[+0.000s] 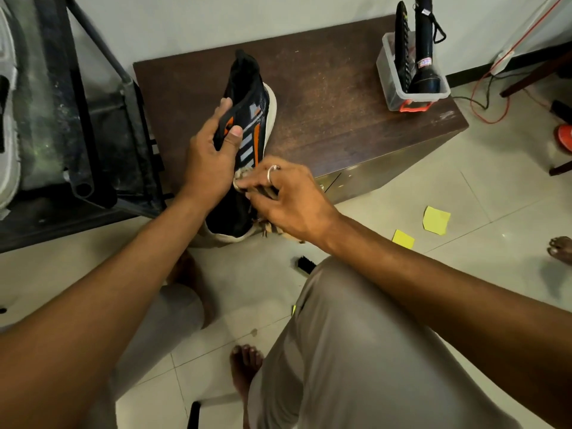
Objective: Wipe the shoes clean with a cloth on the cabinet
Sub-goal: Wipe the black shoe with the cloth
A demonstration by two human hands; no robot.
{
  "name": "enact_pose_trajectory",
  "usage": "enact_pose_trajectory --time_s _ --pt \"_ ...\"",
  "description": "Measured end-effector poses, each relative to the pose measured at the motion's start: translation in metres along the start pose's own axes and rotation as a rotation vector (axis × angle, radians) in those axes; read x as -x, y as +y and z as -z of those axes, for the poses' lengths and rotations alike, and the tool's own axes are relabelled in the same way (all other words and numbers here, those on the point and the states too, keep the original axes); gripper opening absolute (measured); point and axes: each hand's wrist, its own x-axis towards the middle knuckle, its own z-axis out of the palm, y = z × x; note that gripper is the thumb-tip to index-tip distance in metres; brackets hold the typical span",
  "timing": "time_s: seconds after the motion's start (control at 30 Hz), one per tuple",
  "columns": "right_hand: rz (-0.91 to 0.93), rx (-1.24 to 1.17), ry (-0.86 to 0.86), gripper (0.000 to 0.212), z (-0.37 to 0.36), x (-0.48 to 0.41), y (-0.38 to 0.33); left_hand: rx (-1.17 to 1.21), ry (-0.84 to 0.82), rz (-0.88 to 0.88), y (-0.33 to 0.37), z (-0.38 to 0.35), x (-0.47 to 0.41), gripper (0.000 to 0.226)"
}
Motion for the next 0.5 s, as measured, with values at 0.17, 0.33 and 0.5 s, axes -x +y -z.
enact_pose_trajectory --time_s 0.17,0.33,0.5 --pt "0.021 0.108 -0.172 0.024 0.005 0.032 -0.004 0.03 -0.007 0.021 -0.002 -0.001 -0.001 0.054" --pt "0.061 0.182 -0.064 0.022 -0.001 0.017 -0.009 0.038 -0.012 0.023 0.001 0.001 -0.002 0.057" --pt "0.226 0.37 -0.307 0.019 0.0 0.035 -0.015 0.042 -0.036 0.009 -0.003 -0.001 0.001 0.054"
